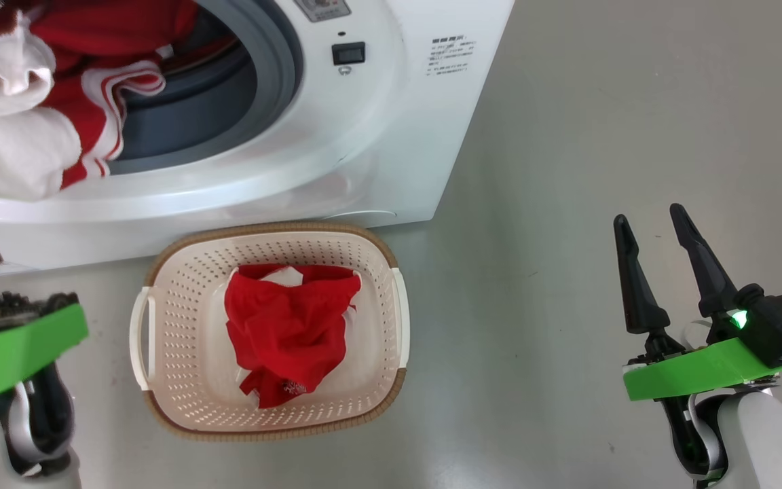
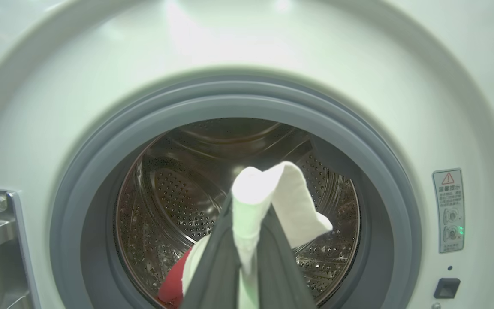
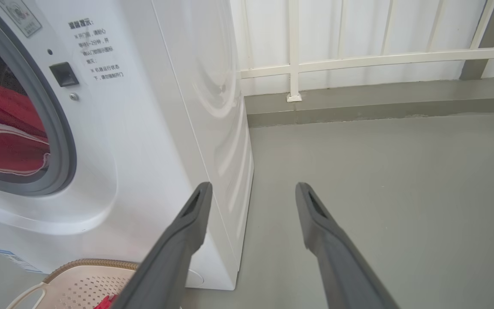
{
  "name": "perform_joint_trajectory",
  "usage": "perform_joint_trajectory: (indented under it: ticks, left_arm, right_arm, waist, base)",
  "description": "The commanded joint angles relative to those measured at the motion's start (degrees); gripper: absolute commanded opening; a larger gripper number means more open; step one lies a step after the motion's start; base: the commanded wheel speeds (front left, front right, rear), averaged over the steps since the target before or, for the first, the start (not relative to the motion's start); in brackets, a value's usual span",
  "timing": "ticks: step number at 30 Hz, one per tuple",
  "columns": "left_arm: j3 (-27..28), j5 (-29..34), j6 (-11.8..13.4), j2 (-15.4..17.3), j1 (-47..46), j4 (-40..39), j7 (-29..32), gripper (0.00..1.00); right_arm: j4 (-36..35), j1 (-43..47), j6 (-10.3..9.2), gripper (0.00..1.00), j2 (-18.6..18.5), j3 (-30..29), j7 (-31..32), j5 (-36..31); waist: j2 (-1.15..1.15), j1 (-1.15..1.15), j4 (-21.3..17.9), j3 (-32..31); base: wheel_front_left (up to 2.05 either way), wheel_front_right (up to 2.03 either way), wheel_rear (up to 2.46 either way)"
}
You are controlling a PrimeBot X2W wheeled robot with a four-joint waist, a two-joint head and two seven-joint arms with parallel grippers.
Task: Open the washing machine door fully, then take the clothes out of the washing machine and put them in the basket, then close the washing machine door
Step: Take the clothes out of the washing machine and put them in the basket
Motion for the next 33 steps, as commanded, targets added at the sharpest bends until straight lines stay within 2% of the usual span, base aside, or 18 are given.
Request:
perform_joint_trajectory:
  ticks: [1, 5, 8, 20, 27, 33]
  left_arm:
    - [1.08, -0.40, 0.79, 1.62, 1.70, -3.29, -0.23, 0.00]
    - [-0.57, -0.53, 1.68, 1.62, 3.16, -6.17, -0.23, 0.00]
    - [-2.53, -0.41, 1.96, 1.62, 4.55, -5.10, -0.23, 0.00]
    - [-9.08, 1.26, 0.11, 1.61, 5.91, 9.87, -0.23, 0.00]
    - [-10.63, 4.91, -0.96, 1.61, 3.36, 20.57, -0.23, 0.00]
    - [-11.59, 7.56, -0.67, 1.61, 1.59, 26.38, -0.23, 0.00]
  right_arm:
    - [-1.51, 0.41, 0.28, 1.00, -0.33, 1.04, -0.36, -0.40]
    - [-1.55, 0.14, 0.28, 1.00, -0.31, 1.01, -0.36, -0.40]
    - [-1.57, 0.01, 0.28, 1.00, -0.28, 0.98, -0.36, -0.37]
    - [-1.70, -0.97, 0.28, 1.00, -0.03, 1.01, -0.36, -0.20]
    - [-2.00, -1.80, 0.28, 1.00, 0.11, 1.08, -0.36, -0.07]
    - [-2.19, -2.08, 0.28, 1.00, 0.16, 0.95, -0.36, -0.07]
  waist:
    - [0.00, 0.00, -0.02, 0.11]
    - [0.00, 0.00, -0.25, 0.45]
    - [0.00, 0.00, -0.40, 0.75]
    - [0.00, 0.00, -1.11, 2.70]
    - [0.00, 0.00, -1.68, 4.65]
    - [0.00, 0.00, -1.88, 5.79]
  base:
    - [0.00, 0.00, 0.00]
    - [0.00, 0.00, 0.00]
    - [0.00, 0.00, 0.00]
    - [0.00, 0.00, 0.00]
    - [0.00, 0.00, 0.00]
    - [0.00, 0.00, 0.00]
